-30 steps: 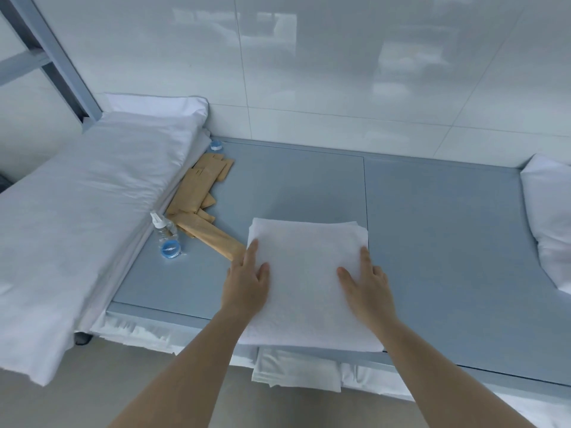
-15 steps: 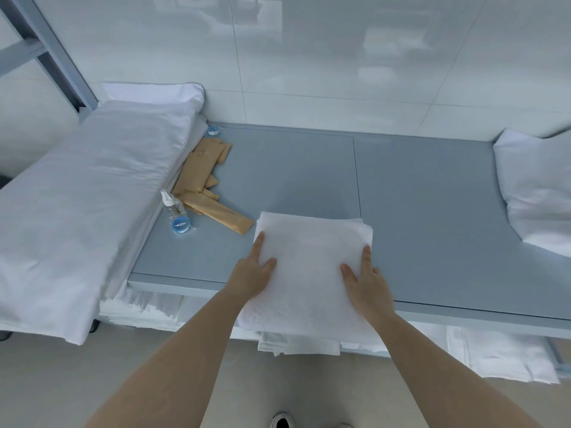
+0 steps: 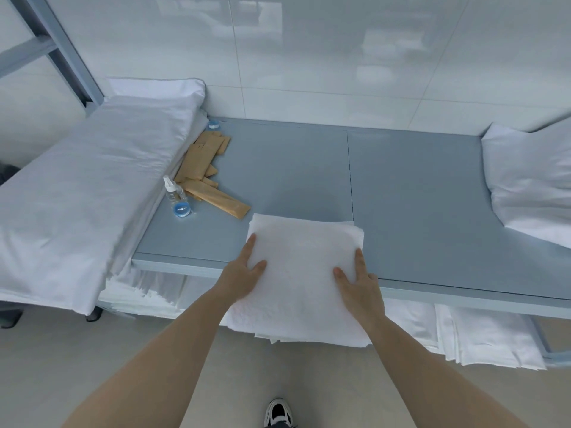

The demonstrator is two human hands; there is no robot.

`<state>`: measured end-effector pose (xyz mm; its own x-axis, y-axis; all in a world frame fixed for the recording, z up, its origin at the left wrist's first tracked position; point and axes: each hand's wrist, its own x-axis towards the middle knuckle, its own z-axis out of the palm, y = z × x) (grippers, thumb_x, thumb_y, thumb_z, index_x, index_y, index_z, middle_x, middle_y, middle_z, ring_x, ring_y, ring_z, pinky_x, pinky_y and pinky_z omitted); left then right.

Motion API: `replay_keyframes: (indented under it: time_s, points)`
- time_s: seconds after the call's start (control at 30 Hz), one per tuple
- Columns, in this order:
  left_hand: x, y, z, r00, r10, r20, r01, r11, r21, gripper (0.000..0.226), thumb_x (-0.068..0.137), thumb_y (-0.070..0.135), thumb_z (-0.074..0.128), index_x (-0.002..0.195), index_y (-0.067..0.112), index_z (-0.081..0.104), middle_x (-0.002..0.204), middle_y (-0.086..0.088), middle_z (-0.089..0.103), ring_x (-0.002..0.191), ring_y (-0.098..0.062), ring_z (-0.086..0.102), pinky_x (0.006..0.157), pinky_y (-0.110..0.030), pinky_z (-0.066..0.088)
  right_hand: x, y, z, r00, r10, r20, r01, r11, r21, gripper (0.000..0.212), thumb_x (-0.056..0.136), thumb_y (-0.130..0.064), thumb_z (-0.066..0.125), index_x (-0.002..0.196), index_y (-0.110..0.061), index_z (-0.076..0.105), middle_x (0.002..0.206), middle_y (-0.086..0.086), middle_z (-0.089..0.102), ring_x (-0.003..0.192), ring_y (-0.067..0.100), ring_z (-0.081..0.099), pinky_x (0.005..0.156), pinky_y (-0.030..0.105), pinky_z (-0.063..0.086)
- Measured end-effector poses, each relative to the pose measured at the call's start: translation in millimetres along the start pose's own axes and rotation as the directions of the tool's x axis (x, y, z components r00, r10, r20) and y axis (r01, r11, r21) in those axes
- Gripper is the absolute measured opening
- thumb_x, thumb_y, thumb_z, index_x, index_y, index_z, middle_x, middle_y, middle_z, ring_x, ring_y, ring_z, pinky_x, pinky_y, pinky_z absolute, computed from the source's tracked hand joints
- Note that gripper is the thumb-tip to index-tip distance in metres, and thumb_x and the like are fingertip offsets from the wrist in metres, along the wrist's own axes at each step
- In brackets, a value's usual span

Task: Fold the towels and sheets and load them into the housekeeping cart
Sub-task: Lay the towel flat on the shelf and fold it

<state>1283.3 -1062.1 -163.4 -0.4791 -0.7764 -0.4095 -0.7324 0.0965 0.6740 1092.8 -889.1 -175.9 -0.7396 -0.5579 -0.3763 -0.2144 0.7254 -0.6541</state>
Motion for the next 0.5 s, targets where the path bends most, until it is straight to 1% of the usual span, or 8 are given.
replay_keyframes:
  time_s: [0.07,0.13,0.2,0.23,0.3,0.37,0.4,0.5]
  points:
    - [-11,-3,3,1.0,-0.006,0.011,0.006,1.0,-0.008,0.065,0.098,0.047,0.044,0.147,0.053,0.002,0.139,-0.012,0.048,0.111,-0.03,0.053,0.086,-0.03,0.036,-6,8,-1,1.0,-0.006,0.01,0.006,1.0,-0.004,0.068,0.092,-0.059,0.04,0.146,-0.052,-0.001,0.124,0.009,0.044,0.086,0.021,0.043,0.077,0.032,0.035]
    - [-21,-7,6,1.0,-0.011,0.015,0.011,1.0,-0.029,0.064,0.098,0.047,0.044,0.145,0.056,0.001,0.139,-0.011,0.048,0.11,-0.029,0.054,0.087,-0.031,0.038,-13,15,-2,0.999,-0.029,0.028,0.029,0.999,0.017,0.068,0.093,-0.057,0.04,0.145,-0.053,-0.002,0.12,0.009,0.05,0.087,0.021,0.045,0.077,0.032,0.036]
    - [-30,-10,9,1.0,-0.009,0.024,0.011,0.998,-0.064,0.064,0.098,0.046,0.045,0.144,0.059,0.002,0.143,-0.008,0.045,0.113,-0.029,0.053,0.091,-0.032,0.039,-22,21,-4,0.997,-0.056,0.058,0.051,0.996,0.076,0.068,0.094,-0.055,0.043,0.142,-0.058,-0.005,0.112,0.002,0.055,0.088,0.021,0.049,0.077,0.032,0.04]
    - [-34,-12,10,0.999,-0.005,0.033,0.008,0.997,-0.082,0.064,0.098,0.045,0.045,0.143,0.061,0.001,0.145,-0.006,0.044,0.112,-0.027,0.052,0.092,-0.033,0.04,-26,23,-6,0.996,-0.063,0.07,0.054,0.991,0.12,0.069,0.093,-0.055,0.044,0.14,-0.062,-0.006,0.109,-0.002,0.054,0.089,0.02,0.052,0.076,0.03,0.041]
    - [-39,-14,13,0.999,0.007,0.049,-0.001,0.993,-0.117,0.064,0.098,0.046,0.045,0.141,0.063,0.001,0.146,-0.002,0.041,0.107,-0.022,0.05,0.091,-0.032,0.04,-33,28,-9,0.994,-0.074,0.075,0.058,0.979,0.194,0.068,0.092,-0.054,0.047,0.137,-0.067,-0.003,0.108,-0.008,0.052,0.087,0.014,0.054,0.07,0.023,0.042]
    - [-42,-16,15,0.998,0.029,0.05,-0.021,0.988,-0.153,0.063,0.098,0.046,0.046,0.139,0.065,0.002,0.147,0.001,0.041,0.105,-0.019,0.048,0.09,-0.03,0.039,-38,31,-10,0.994,-0.082,0.066,0.066,0.972,0.225,0.067,0.092,-0.053,0.049,0.137,-0.068,0.002,0.108,-0.013,0.05,0.083,0.003,0.051,0.065,0.013,0.037]
    - [-43,-17,16,0.998,0.043,0.046,-0.035,0.984,-0.174,0.063,0.097,0.045,0.047,0.138,0.066,0.003,0.146,0.003,0.041,0.105,-0.018,0.048,0.09,-0.029,0.038,-40,32,-10,0.995,-0.082,0.055,0.067,0.97,0.234,0.066,0.092,-0.052,0.05,0.137,-0.067,0.005,0.108,-0.015,0.049,0.082,-0.001,0.049,0.064,0.009,0.036]
    - [-48,-17,20,0.996,0.087,0.016,-0.081,0.973,-0.218,0.063,0.097,0.043,0.05,0.134,0.07,0.006,0.144,0.007,0.043,0.108,-0.014,0.047,0.091,-0.027,0.036,-47,33,-13,0.997,-0.079,0.015,0.073,0.965,0.251,0.062,0.093,-0.048,0.052,0.134,-0.07,0.011,0.101,-0.025,0.049,0.083,-0.007,0.049,0.064,0.007,0.035]
